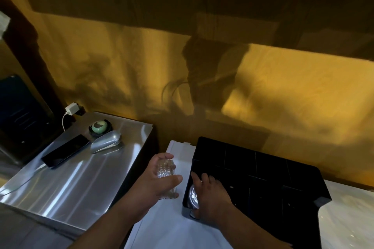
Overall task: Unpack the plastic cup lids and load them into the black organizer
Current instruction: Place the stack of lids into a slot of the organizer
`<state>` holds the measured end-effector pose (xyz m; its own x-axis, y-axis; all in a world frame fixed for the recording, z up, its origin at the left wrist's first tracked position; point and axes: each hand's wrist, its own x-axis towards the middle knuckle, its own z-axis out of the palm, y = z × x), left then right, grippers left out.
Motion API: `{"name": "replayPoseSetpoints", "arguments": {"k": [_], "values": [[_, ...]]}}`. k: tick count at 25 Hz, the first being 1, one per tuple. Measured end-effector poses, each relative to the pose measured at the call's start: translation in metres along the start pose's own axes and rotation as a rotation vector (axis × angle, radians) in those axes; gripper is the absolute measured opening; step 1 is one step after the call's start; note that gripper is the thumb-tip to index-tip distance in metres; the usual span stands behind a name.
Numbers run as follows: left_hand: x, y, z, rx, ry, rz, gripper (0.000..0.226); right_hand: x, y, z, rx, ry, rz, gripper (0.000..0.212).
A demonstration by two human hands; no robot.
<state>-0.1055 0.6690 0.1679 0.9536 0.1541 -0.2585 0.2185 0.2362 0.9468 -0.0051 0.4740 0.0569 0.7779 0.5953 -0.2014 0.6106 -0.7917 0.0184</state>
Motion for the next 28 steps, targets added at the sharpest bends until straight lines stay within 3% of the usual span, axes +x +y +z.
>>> {"name": "replayPoseSetpoints", "arguments": {"k": [7, 11, 14, 16, 18, 20, 24, 28], "values": [[-0.003, -0.003, 0.001, 0.002, 0.004, -0.006, 0.068, -0.004, -0.011, 0.000, -0.033, -0.002, 0.073, 0.105], [-0.002, -0.004, 0.007, 0.032, 0.015, -0.012, 0.071, -0.025, -0.005, -0.023, 0.080, 0.115, -0.032, 0.070], [0.000, -0.004, 0.019, 0.105, 0.026, 0.017, 0.071, -0.043, -0.005, -0.050, 0.364, 0.355, -0.056, 0.028], [-0.001, -0.005, 0.028, 0.220, 0.007, 0.064, 0.070, -0.049, -0.011, -0.078, 0.831, 0.335, 0.067, 0.013], [-0.002, -0.006, 0.039, 0.290, -0.024, 0.120, 0.070, -0.051, -0.013, -0.100, 1.240, 0.202, 0.125, 0.014], [-0.002, -0.006, 0.048, 0.381, -0.024, 0.182, 0.073, -0.055, -0.010, -0.112, 1.401, 0.097, 0.112, 0.023], [-0.003, 0.001, 0.068, 0.825, 0.033, 0.340, 0.077, -0.068, 0.001, -0.111, 1.595, -0.033, 0.072, 0.051], [-0.004, 0.000, 0.083, 1.146, -0.010, 0.496, 0.089, -0.073, 0.009, -0.106, 1.636, -0.026, 0.118, 0.044]]}}
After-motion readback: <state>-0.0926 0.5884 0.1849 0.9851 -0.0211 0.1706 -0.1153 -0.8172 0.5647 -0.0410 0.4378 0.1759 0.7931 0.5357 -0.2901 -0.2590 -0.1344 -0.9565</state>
